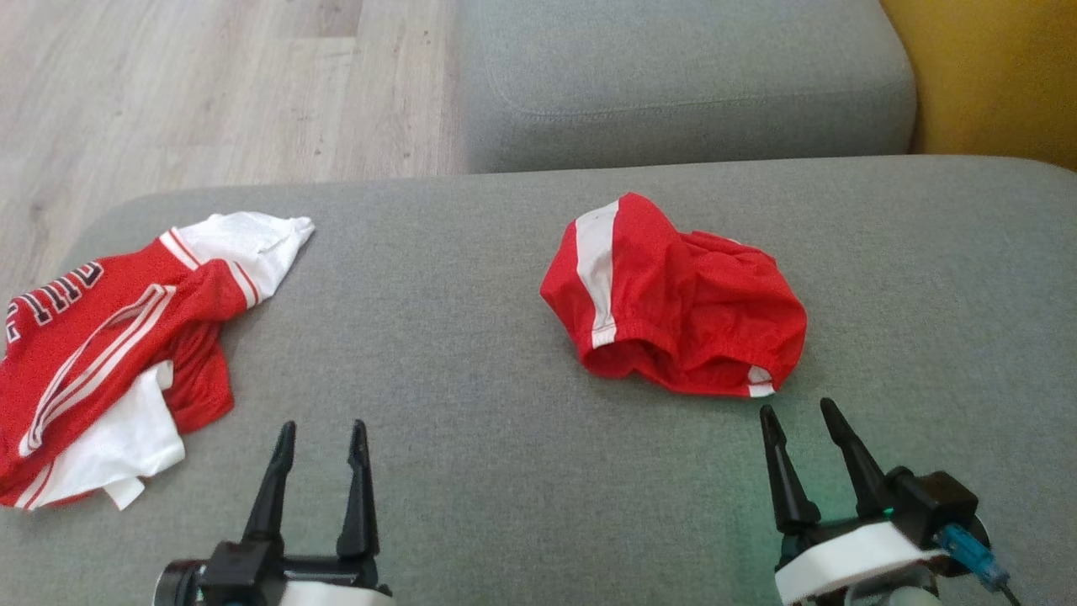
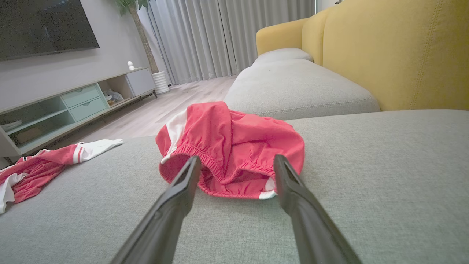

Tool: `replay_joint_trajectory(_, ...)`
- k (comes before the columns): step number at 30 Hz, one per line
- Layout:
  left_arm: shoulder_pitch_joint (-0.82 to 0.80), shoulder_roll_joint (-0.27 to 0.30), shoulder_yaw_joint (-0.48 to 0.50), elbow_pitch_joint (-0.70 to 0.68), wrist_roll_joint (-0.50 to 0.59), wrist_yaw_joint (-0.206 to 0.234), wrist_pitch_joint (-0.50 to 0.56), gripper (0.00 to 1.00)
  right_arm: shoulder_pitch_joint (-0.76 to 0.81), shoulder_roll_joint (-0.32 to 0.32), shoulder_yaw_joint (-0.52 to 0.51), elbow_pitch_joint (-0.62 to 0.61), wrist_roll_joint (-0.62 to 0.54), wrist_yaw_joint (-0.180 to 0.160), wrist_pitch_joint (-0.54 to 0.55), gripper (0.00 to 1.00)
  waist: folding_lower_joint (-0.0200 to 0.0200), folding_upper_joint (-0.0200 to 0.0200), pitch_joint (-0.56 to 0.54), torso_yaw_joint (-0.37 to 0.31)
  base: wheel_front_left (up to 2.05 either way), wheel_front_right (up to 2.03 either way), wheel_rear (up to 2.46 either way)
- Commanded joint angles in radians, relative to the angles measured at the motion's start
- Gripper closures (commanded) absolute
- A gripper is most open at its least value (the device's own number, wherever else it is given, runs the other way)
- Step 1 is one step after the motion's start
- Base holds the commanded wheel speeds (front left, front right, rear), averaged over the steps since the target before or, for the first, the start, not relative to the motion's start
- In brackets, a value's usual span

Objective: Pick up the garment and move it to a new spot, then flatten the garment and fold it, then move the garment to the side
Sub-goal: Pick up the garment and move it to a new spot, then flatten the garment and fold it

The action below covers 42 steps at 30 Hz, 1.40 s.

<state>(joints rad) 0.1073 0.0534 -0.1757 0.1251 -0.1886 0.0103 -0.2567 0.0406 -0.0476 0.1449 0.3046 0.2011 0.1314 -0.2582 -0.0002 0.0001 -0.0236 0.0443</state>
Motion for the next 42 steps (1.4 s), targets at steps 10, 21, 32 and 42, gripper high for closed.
replay_joint_trajectory(10,-0.044,-0.003,0.026,0.002,0.031,0.036,-0.005,0.00,-0.023,-0.003,0.018,-0.017,-0.005,-0.001,-0.004,0.00,0.0002,-0.0001,-0.010,-0.004,0.00,0.00,0.00)
replay_joint_trajectory(21,-0.048,-0.003,0.027,0.028,0.034,0.049,-0.005,0.00,-0.025,-0.003,0.012,-0.016,-0.006,-0.001,-0.004,0.00,0.0002,-0.0001,-0.020,-0.031,0.00,0.00,0.00)
replay_joint_trajectory(32,-0.040,-0.003,0.003,0.041,0.009,0.077,-0.005,0.00,-0.031,-0.003,0.014,-0.018,-0.017,-0.001,-0.004,0.00,0.0002,-0.0001,-0.023,-0.112,0.00,0.00,0.00)
replay_joint_trajectory(42,-0.125,-0.003,-0.062,0.097,0.053,0.019,-0.005,0.00,-0.054,-0.003,0.048,-0.035,-0.011,-0.001,-0.004,0.00,0.0002,-0.0001,0.035,-0.297,0.00,0.00,0.00)
